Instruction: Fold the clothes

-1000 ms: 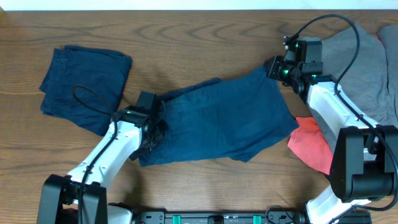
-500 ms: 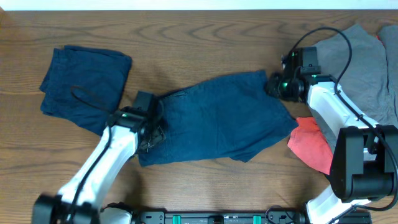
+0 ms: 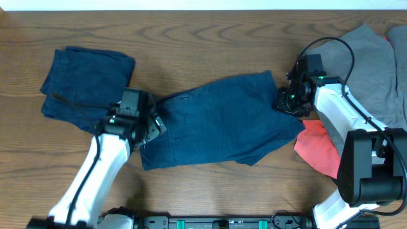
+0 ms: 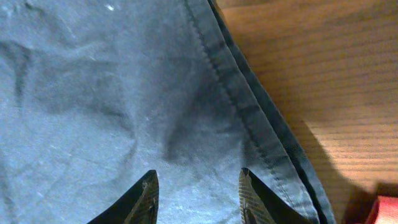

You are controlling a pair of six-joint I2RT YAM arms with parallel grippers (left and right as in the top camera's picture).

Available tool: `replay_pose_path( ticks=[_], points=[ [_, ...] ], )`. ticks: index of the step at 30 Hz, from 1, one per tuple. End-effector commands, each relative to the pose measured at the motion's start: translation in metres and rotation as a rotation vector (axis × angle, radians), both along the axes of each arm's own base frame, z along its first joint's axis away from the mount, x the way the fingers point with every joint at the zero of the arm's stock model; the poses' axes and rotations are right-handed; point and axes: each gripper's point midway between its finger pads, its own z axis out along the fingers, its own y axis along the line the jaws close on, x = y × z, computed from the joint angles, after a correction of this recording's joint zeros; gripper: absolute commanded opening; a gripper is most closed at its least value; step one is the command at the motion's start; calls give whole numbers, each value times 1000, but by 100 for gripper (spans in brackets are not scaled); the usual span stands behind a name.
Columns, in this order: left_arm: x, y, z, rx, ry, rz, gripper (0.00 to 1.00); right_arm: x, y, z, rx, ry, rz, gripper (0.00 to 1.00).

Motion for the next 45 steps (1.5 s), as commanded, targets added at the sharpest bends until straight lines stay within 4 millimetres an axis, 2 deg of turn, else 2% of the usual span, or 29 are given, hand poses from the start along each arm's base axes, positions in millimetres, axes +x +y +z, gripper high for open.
replay_pose_path(
  ticks=[1, 10, 16, 17, 19, 22, 24, 25, 27, 29, 31, 36, 41, 45],
  points=[
    [8, -10, -15, -103, 43, -108, 98, 1, -8, -2, -37, 0, 9, 41],
    [8, -12, -61, -273, 145, -230, 98, -1, -14, -3, -73, 10, 2, 42],
    [-1, -38, -83, -427, 191, -315, 100, -1, -14, -3, -73, 8, 2, 42],
    [-2, -40, -85, -439, 202, -316, 96, -1, -14, -3, -73, 9, 2, 42],
    [-6, -40, -91, -445, 225, -311, 86, -1, -14, -3, -73, 10, 1, 42],
    [-7, -40, -93, -445, 234, -314, 60, -1, -13, -3, -70, 10, 2, 43],
    [-6, -37, -93, -427, 231, -317, 22, -2, -10, -3, -65, 8, 26, 45],
    [-6, -34, -94, -410, 234, -312, 7, -3, -10, -3, -69, 6, 45, 45],
    [-8, -26, -93, -364, 260, -284, 6, -4, -7, -2, -73, 2, 73, 40],
    [-9, -15, -90, -298, 289, -261, 6, -4, -5, 0, -73, -5, 83, 35],
    [-9, -4, -84, -237, 311, -253, 6, -2, 1, 5, -65, -24, 101, 25],
    [5, 1, -49, -210, 315, -227, 6, -1, 42, 23, 40, -95, 249, 2],
    [17, 1, -6, -204, 273, -232, 6, -17, 91, 27, 105, -106, 407, 1],
    [29, -2, 28, -209, 174, -244, 6, -31, 138, 31, 146, -136, 530, 1]
  ],
)
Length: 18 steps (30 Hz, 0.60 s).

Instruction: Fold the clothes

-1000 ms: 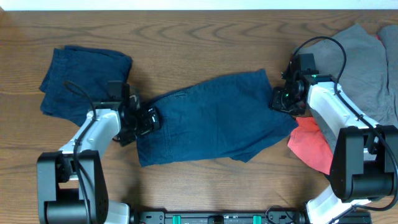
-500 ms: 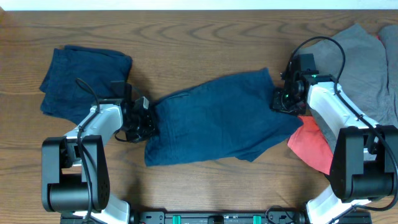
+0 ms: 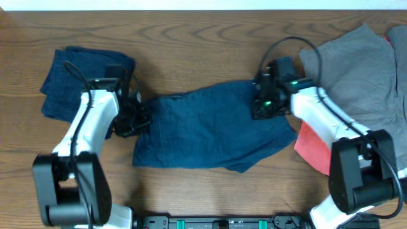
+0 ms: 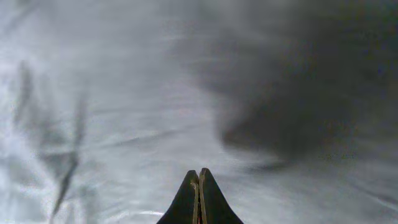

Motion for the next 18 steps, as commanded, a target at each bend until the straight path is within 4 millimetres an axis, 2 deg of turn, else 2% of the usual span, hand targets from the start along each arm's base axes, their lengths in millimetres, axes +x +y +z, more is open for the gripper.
replay_pose_path(
  ticks=[1, 5, 13, 16, 18],
  points=[
    [17, 2, 38, 11, -126, 11, 6, -14, 48, 18, 77, -45, 136, 1],
    [22, -4, 66, -25, -215, 36, 6, -30, 90, 20, 104, -58, 191, 1],
    [25, -14, 107, -94, -336, 45, 6, -45, 144, 11, 89, -174, 289, 1],
    [25, -19, 115, -121, -356, 43, 6, -46, 159, 3, 71, -214, 316, 1],
    [25, -19, 116, -121, -361, 43, 6, -40, 160, -8, 18, -242, 274, 1]
  ],
)
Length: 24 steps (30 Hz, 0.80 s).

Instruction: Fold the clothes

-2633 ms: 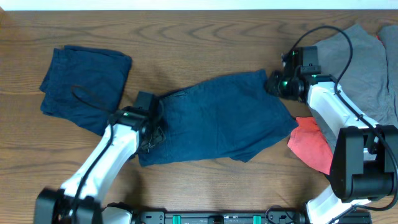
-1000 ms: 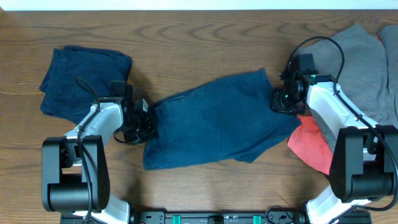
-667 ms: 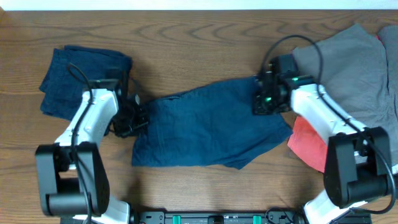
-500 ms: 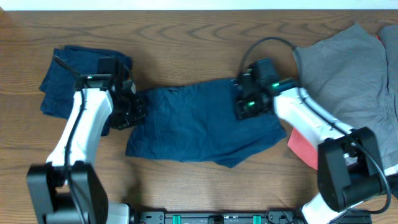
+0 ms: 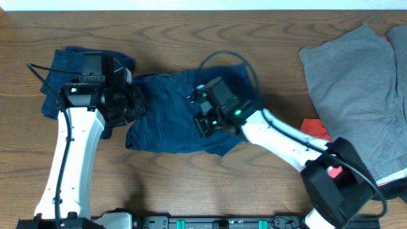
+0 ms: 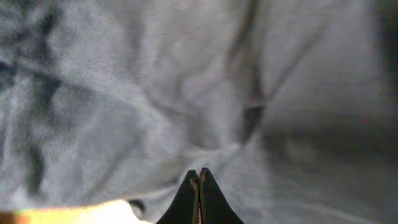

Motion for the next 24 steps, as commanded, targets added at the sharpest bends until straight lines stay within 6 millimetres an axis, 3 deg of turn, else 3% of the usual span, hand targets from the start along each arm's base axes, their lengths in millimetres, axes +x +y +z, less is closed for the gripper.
replay_pose_path(
  ticks=[1, 5, 10, 16, 24],
  points=[
    [5, -5, 19, -37, -54, 1, 6, 6, -6, -33, -116, -26, -103, 1],
    [5, -5, 19, -37, -53, 1, 6, 18, -16, -58, -182, -35, -232, 2],
    [5, -5, 19, -41, -47, 13, 6, 16, -6, -84, -149, 21, -221, 1],
    [15, -5, 23, -74, -61, 98, 6, -37, 53, -83, 61, 192, 29, 1],
    [38, -6, 33, -137, -116, 224, 7, -79, 95, -77, 94, 140, 147, 1]
  ],
)
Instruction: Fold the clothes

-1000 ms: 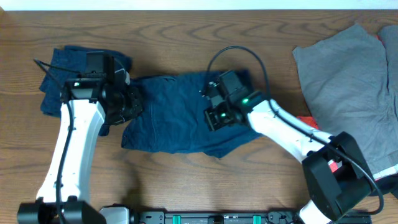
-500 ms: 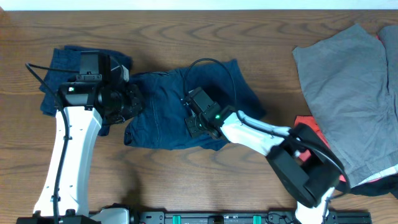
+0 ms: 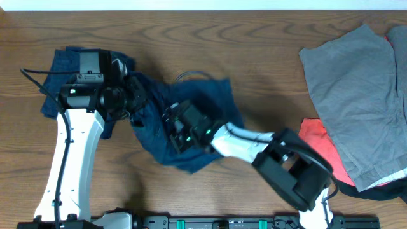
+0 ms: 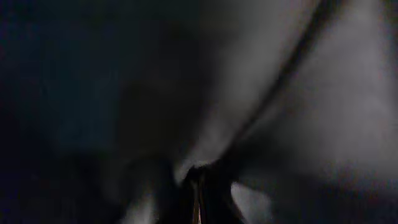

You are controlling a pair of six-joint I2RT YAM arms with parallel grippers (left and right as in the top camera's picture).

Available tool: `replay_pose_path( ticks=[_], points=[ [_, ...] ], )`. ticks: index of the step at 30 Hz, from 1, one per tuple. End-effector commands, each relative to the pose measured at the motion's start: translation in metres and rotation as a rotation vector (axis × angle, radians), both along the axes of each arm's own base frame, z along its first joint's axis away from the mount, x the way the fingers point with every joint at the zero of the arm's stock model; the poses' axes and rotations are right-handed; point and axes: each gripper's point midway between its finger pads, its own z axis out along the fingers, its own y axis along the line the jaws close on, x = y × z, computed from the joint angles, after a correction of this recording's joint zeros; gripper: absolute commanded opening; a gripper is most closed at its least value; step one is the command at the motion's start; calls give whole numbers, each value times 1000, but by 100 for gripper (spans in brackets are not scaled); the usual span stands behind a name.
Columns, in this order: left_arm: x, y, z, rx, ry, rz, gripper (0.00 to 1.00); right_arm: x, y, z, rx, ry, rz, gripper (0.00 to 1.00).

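Note:
The blue shorts (image 3: 215, 97) lie bunched and doubled over left of the table's middle. My left gripper (image 3: 140, 97) holds their upper left edge, drawn up beside the folded dark blue garment (image 3: 62, 62). My right arm reaches far to the left, and its gripper (image 3: 173, 135) is shut on the shorts' cloth near their lower part. In the right wrist view the fingertips (image 4: 199, 186) are pressed together, with dark, blurred fabric all around them.
A grey garment (image 3: 356, 83) lies spread at the right edge, with a red one (image 3: 318, 145) partly under it. The folded dark blue garment sits at the far left, behind my left arm. Bare wooden table (image 3: 254, 38) runs along the back.
My right gripper has moved further left and nearer to me with the cloth. The shorts are now more bunched, doubled over themselves. My left gripper has shifted only slightly.
The shorts first lay spread across the middle with my right gripper open over their right hem and the left at their left edge. Then both were shut on the cloth. The right end was brought over to the left, and now lies folded across.

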Motion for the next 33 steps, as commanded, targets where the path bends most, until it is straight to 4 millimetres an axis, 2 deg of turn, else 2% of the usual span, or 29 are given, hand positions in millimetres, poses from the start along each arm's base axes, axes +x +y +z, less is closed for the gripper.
replay_pose_path(
  ticks=[1, 6, 10, 13, 17, 20, 24, 26, 29, 33],
  points=[
    [10, -3, 17, -50, -36, 68, 6, -35, 10, -15, -12, 65, 68, 1],
    [8, -12, 10, -51, -8, 44, 6, -26, 7, -17, -31, 32, 37, 4],
    [7, -22, 8, -48, 0, 13, 7, -2, -13, -9, -62, 23, -34, 8],
    [6, -24, 7, -42, 0, 7, 6, 23, -39, 12, -66, 27, -111, 9],
    [6, -24, 7, -42, 0, 7, 6, 52, -83, 48, -79, 10, -192, 12],
    [6, -24, 7, -39, -2, 1, 7, 66, -128, 61, -148, 6, -264, 13],
    [6, -24, 7, -39, -1, 1, 7, 68, -192, 49, -319, 68, -369, 11],
    [6, -24, 7, -39, -1, 1, 7, 59, -211, 38, -378, 124, -371, 10],
    [4, -24, 6, -39, 10, 1, 7, 47, -226, 24, -426, 176, -366, 9],
    [-1, -25, 3, -38, 30, -2, 7, 33, -229, 9, -442, 206, -351, 8]
  ],
)
